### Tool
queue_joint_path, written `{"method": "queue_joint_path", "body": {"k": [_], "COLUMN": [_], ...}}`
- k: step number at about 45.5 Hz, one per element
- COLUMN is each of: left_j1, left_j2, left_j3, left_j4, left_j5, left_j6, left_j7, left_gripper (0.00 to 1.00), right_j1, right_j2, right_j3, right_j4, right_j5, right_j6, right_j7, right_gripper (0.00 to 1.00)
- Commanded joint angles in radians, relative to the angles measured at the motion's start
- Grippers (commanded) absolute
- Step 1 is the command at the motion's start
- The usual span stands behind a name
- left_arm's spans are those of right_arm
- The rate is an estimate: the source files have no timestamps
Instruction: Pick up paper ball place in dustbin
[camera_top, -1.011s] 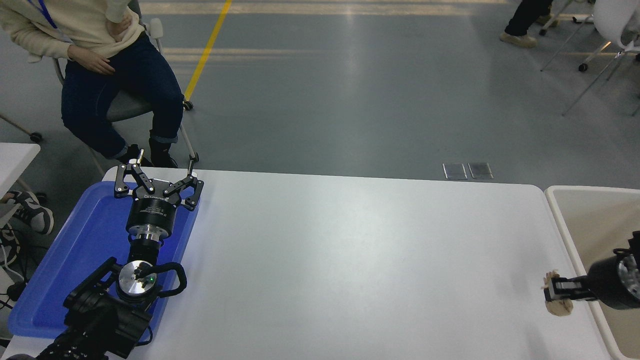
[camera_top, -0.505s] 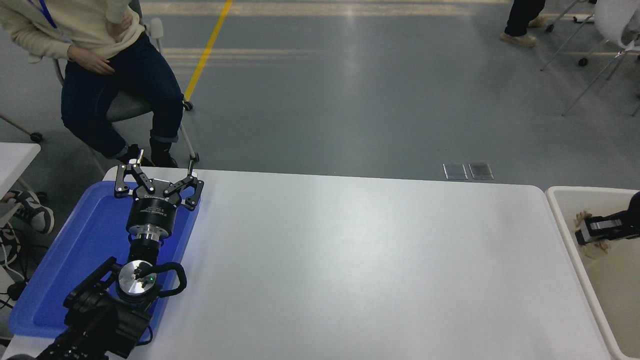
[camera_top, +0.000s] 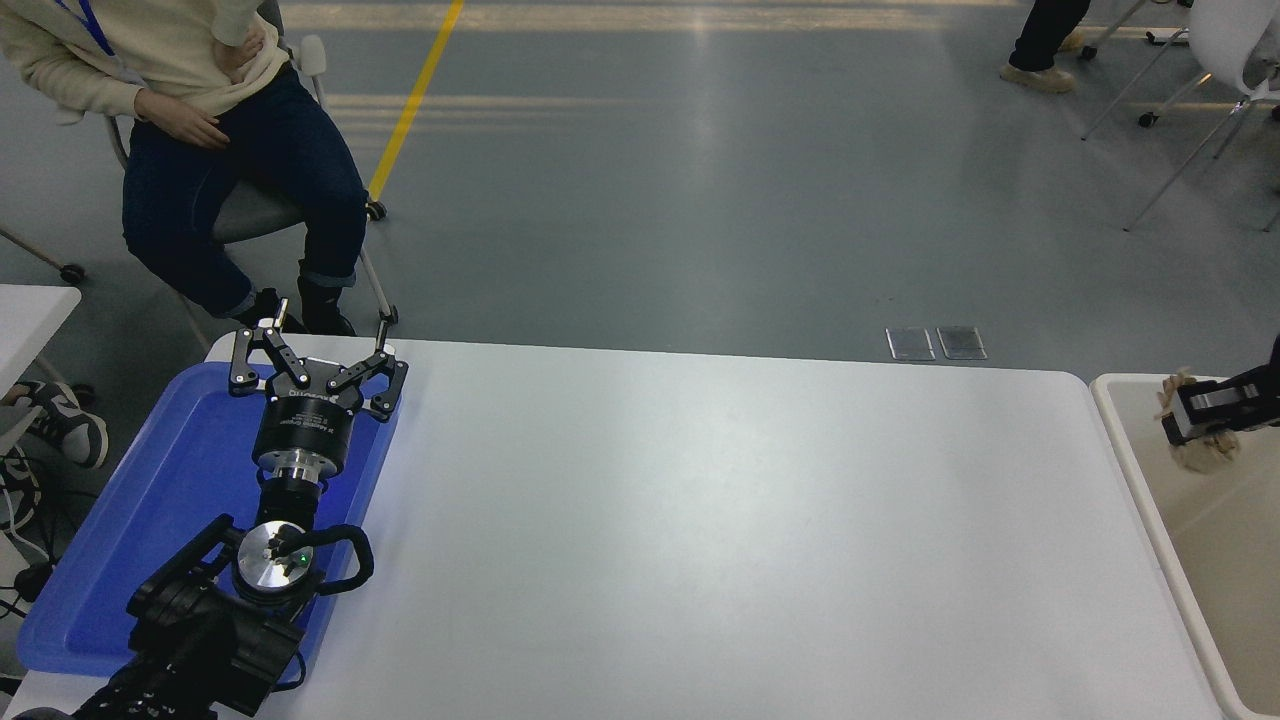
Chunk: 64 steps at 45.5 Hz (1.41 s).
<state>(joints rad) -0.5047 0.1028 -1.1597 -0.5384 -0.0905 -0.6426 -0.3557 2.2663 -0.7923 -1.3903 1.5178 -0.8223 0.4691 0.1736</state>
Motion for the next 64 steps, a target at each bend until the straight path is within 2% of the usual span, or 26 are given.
{"method": "queue_joint_path", "body": {"k": [1,7,15,20,24,29,36,40,50,59,64], "left_j1": [0.0,0.0,0.0,0.0,0.0,0.0,0.0,-0.001,-0.001,-0.001,-0.001], "left_j2": [0.0,0.0,0.0,0.0,0.0,0.001,0.0,0.0,0.0,0.0,0.0], "left_j3": [0.0,0.0,0.0,0.0,0.0,0.0,0.0,0.0,0.0,0.0,0.0], "left_j4": [0.0,0.0,0.0,0.0,0.0,0.0,0.0,0.0,0.0,0.0,0.0], "left_j5": [0.0,0.0,0.0,0.0,0.0,0.0,0.0,0.0,0.0,-0.002,-0.002], "left_j6": [0.0,0.001,0.001,0.001,0.001,0.001,0.001,0.001,0.001,0.001,0.003], "left_j7": [0.0,0.0,0.0,-0.002,-0.002,-0.002,-0.002,-0.002,-0.002,-0.002,-0.002], "left_gripper": [1.0,1.0,1.0,1.0,1.0,1.0,1.0,1.0,1.0,1.0,1.0], "right_j1": [-0.001,-0.063,-0.229,-0.396,-0.546,-0.7,-0.884,-0.968,-1.229,-1.464,-1.509], "right_j2": [-0.008,-0.064,-0.139,-0.162,-0.163,-0.163,-0.148,-0.11,-0.022,0.093,0.122], "right_j3": [-0.018,-0.013,0.027,0.108,0.194,0.283,0.312,0.339,0.451,0.465,0.465], "right_j4": [-0.037,-0.137,-0.376,-0.528,-0.646,-0.769,-0.921,-0.969,-1.149,-1.331,-1.358], "right_j5": [0.0,-0.046,-0.181,-0.235,-0.25,-0.25,-0.245,-0.23,-0.14,0.074,0.147], "right_j6": [0.002,0.003,-0.013,-0.035,-0.044,-0.064,-0.139,-0.185,-0.251,-0.274,-0.276], "right_j7": [-0.002,0.0,0.003,0.046,0.067,0.072,0.098,0.112,0.112,0.112,0.103], "right_gripper": [0.0,0.0,0.0,0.0,0.0,0.0,0.0,0.0,0.0,0.0,0.0]}}
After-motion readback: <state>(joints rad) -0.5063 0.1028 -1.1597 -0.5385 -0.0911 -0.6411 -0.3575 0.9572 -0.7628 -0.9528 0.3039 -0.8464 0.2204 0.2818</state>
